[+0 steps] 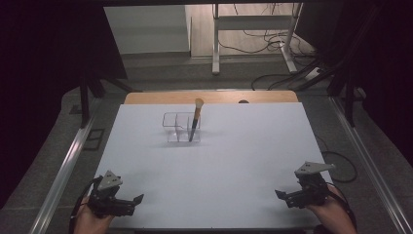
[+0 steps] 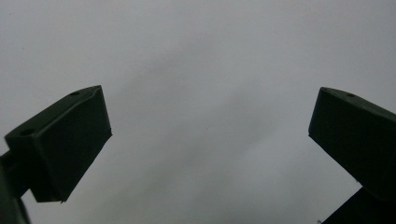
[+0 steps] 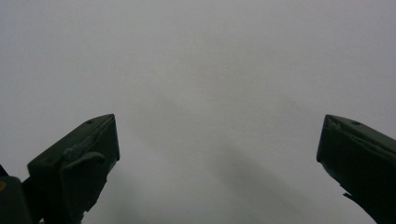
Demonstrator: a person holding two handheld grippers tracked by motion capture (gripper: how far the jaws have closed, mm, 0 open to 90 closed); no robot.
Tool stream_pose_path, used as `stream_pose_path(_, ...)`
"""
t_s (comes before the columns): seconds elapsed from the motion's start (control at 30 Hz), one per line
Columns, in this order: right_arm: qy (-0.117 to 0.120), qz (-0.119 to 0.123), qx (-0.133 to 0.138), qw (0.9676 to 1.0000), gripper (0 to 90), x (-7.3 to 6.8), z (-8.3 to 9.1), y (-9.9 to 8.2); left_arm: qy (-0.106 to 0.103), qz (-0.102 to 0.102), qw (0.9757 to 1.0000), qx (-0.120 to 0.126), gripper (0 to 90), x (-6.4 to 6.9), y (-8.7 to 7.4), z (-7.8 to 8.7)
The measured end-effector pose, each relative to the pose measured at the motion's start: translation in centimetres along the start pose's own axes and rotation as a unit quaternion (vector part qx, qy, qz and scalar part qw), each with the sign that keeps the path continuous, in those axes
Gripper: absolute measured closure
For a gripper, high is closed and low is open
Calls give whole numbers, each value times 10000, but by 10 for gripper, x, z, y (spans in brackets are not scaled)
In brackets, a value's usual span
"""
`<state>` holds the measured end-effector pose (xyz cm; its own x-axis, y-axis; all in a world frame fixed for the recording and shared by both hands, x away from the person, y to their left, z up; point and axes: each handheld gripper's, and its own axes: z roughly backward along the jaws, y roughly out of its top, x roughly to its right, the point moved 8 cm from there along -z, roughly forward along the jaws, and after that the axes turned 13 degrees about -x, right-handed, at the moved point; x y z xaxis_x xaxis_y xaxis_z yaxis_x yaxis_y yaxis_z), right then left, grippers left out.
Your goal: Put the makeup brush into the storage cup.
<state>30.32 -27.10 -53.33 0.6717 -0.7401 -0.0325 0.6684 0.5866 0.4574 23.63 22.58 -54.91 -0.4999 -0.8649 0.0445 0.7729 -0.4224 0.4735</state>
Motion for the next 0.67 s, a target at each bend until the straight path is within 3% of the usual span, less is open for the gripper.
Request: stream_pose_path(0.67, 0, 37, -16, 10000, 0, -1, -1, 0, 9, 17, 10000, -15, 0, -1, -2, 0)
